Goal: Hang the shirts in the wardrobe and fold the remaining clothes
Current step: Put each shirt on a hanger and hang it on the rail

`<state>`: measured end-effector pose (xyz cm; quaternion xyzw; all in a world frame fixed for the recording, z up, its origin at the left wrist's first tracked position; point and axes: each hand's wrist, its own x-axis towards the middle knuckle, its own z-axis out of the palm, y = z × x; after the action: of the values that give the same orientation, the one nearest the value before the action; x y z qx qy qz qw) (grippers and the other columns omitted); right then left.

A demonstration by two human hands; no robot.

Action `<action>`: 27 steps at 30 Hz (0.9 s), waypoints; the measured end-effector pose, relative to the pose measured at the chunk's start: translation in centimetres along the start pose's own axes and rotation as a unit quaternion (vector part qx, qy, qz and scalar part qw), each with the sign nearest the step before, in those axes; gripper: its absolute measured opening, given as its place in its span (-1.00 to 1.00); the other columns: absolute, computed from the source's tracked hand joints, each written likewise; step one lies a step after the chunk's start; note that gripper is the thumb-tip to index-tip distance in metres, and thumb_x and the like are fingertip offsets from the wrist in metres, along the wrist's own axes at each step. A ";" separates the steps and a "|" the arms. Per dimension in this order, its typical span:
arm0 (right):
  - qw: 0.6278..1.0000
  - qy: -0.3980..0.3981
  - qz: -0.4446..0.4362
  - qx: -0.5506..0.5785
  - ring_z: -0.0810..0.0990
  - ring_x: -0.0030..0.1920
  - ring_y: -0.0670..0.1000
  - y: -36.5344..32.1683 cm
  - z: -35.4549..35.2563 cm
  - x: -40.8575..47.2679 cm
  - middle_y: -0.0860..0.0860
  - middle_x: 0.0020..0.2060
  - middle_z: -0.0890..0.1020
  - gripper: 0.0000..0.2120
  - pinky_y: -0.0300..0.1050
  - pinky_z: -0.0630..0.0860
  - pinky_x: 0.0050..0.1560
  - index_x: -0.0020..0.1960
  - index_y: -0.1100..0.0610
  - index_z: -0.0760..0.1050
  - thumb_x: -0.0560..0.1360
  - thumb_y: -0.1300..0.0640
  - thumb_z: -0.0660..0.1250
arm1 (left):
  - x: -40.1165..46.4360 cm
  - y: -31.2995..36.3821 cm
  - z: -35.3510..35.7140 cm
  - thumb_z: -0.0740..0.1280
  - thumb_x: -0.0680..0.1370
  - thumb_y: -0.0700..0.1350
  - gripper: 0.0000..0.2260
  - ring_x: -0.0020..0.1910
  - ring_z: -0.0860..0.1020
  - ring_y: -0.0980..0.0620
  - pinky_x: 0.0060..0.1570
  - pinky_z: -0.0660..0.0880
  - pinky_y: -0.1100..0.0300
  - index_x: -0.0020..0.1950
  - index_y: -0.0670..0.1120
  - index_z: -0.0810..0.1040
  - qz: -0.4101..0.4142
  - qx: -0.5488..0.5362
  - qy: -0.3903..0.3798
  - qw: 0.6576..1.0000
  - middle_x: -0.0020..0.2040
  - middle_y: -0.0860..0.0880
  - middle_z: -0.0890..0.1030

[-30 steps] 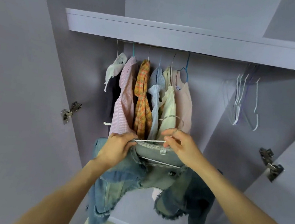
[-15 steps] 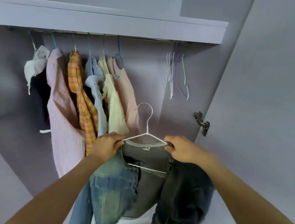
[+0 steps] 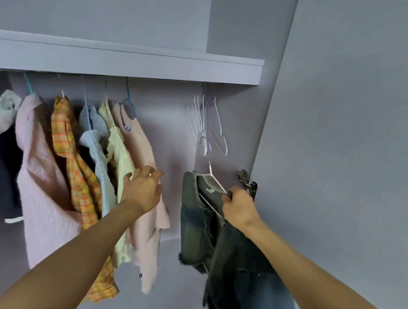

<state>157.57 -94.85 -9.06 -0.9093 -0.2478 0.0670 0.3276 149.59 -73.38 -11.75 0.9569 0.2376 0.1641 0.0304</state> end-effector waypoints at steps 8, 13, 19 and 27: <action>0.969 0.096 -0.148 -0.173 0.56 -0.18 0.20 -5.2 2.6 6.7 0.16 -0.14 0.59 -0.88 -0.10 0.34 -0.29 0.02 0.24 0.39 0.56 0.22 0.11 | 4.9 -2.7 -2.1 0.15 0.58 -0.09 -0.62 0.34 0.26 -0.08 0.29 0.20 -0.05 0.41 0.02 0.28 -0.006 0.059 0.027 0.998 0.35 -0.04 0.31; 0.942 0.135 -0.195 -0.238 0.61 -0.09 0.17 -8.1 4.7 13.4 0.12 -0.04 0.59 -0.84 -0.14 0.33 -0.27 0.08 0.23 0.43 0.54 0.26 0.15 | 9.4 -5.0 -1.9 0.12 0.59 -0.06 -0.62 0.38 0.20 -0.06 0.29 0.19 -0.07 0.42 0.01 0.25 0.000 0.091 0.052 0.994 0.39 -0.01 0.27; 0.930 0.168 -0.252 -0.209 0.59 -0.04 0.22 -11.6 8.2 20.9 0.17 0.04 0.56 -0.81 -0.08 0.34 -0.22 0.13 0.26 0.40 0.56 0.26 0.12 | 14.6 -8.0 -0.5 -0.03 0.59 0.21 -0.52 0.51 -0.08 -0.04 0.40 -0.10 -0.20 0.50 0.15 0.08 0.038 0.133 0.027 0.990 0.54 0.05 0.00; 0.920 0.219 -0.293 -0.138 0.57 -0.01 0.24 -15.9 11.3 27.4 0.19 0.03 0.57 -0.83 -0.07 0.31 -0.20 0.09 0.29 0.43 0.55 0.27 0.15 | 14.2 -11.0 2.4 -0.09 0.57 0.23 -0.51 0.51 -0.07 -0.03 0.41 -0.17 -0.21 0.48 0.15 0.15 0.051 0.149 0.074 0.985 0.55 0.04 0.01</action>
<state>171.68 -64.45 -6.75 -0.8240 -0.4321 -0.2676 0.2503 157.37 -57.01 -11.28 0.9468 0.2114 0.1988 -0.1390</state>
